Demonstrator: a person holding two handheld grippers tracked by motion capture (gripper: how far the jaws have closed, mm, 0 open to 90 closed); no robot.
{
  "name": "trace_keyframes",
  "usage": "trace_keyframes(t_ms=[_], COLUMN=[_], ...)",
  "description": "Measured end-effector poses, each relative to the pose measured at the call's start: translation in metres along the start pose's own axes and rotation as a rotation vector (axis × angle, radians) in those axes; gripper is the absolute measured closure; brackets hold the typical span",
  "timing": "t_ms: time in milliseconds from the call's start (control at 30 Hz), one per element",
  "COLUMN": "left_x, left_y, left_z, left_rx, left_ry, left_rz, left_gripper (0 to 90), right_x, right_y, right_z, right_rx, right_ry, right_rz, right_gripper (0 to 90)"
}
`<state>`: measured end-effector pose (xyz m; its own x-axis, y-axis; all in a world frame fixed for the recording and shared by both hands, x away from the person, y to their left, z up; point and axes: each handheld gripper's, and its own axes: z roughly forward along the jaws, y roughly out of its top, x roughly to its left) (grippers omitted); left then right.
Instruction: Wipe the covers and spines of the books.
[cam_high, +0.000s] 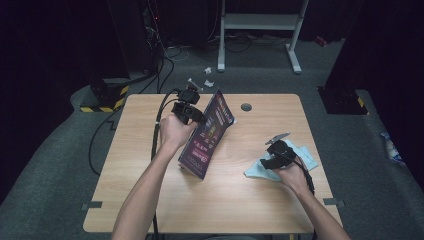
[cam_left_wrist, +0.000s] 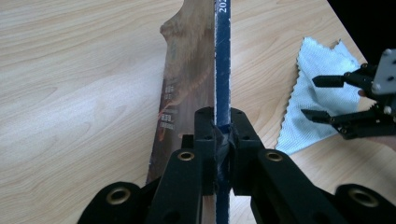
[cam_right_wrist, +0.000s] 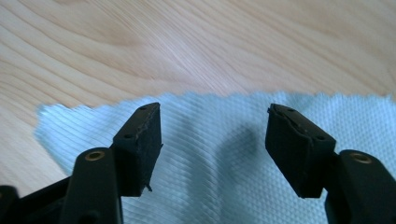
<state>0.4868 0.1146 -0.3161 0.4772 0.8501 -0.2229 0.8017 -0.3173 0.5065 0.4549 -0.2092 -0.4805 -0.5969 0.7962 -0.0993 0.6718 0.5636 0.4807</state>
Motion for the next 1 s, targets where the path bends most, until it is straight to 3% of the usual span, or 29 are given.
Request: trace_keyframes(t_ms=[100,200,367,500,633,700,800,867,1000], left_x=[0.003,0.004,0.005,0.007,0.008,0.007,0.006,0.007,0.007], left_y=[-0.003,-0.006,-0.007,-0.009,-0.010,-0.012,-0.015,-0.015,-0.015], left_z=[-0.001,-0.002,-0.005,-0.006,-0.007,-0.009,-0.011,-0.011,-0.009], left_rx=[-0.001,0.007,0.004,0.004,0.001,0.001,0.004,0.010,0.027], left_ry=[-0.013,-0.010,-0.006,-0.010,-0.024,-0.027,-0.033,-0.037,-0.037], left_rz=[0.002,0.023,0.040,0.051,0.076,0.100,0.120,0.112,0.119], left_gripper=[84.1,84.1,84.1,84.1,84.0,84.0,84.1,84.0,84.0], right_x=[-0.006,-0.008,-0.018,-0.014,-0.008,-0.006,-0.004,-0.003,-0.005], right_y=[-0.005,-0.011,-0.013,-0.012,-0.010,-0.007,-0.005,-0.005,-0.004], right_z=[0.004,0.006,0.009,0.008,0.007,0.006,0.007,0.006,0.005], right_rx=[0.036,0.060,0.063,0.056,0.060,0.079,0.087,0.084,0.046], right_ry=[0.000,-0.001,0.079,0.083,0.111,0.134,0.140,0.135,0.189], right_rz=[0.033,0.035,0.127,0.101,0.042,0.040,0.017,0.005,0.035], right_gripper=[33.1,33.4,35.0,45.8,67.9,77.1,82.1,83.4,83.8])
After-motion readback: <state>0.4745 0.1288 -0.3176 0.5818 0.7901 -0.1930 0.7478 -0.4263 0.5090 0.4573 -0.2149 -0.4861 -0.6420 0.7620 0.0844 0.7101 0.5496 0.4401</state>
